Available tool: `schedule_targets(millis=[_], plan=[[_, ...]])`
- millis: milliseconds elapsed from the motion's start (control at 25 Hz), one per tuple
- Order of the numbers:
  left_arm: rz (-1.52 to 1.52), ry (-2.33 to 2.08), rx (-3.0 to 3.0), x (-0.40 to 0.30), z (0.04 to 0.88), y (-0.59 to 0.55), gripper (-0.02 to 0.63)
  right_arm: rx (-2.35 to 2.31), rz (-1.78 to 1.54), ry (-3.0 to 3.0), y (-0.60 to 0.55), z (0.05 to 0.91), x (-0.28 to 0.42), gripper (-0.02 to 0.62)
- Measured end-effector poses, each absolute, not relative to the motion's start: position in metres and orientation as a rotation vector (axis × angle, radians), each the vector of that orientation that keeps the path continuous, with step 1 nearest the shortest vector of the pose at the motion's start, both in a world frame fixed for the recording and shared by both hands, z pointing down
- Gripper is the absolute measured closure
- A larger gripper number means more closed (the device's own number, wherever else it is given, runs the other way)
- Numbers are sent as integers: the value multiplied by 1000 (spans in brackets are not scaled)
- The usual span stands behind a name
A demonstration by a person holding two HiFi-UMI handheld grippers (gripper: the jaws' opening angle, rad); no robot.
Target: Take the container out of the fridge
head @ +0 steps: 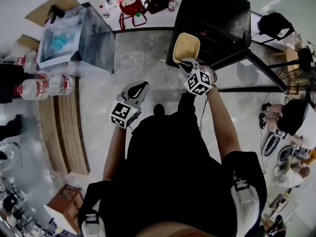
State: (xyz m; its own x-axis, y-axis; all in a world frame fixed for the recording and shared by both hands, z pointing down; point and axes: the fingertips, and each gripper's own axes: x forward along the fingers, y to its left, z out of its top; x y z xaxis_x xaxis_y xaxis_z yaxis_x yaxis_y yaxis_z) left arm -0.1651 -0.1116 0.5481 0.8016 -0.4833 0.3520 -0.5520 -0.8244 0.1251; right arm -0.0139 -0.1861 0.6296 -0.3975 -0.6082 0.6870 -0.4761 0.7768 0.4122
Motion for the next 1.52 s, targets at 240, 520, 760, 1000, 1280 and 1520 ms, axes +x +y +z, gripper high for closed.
schedule_targets(millis=[240,520,760,1000,1280,1520], plan=[[451,-795,2770,-179,551,-102,588,795,-180,-2079,-171,631,-34,567],[432,-814,2771,-191,550,-97,588,738,-194,-2058,-156,637,-46,567],[426,-813,2764,-192,548,-97,588,733,-184,-2067,-150,632,-53,568],[437,-783,2773,-190,549,-95,588,749,-163,-2082,-147,629,-60,568],[453,-775,2776,-184,548,-90,588,746,-157,-2091,-142,630,-58,568],[472,-771,2775,-182,549,-90,587,756,-153,-2098,-144,629,-55,568]])
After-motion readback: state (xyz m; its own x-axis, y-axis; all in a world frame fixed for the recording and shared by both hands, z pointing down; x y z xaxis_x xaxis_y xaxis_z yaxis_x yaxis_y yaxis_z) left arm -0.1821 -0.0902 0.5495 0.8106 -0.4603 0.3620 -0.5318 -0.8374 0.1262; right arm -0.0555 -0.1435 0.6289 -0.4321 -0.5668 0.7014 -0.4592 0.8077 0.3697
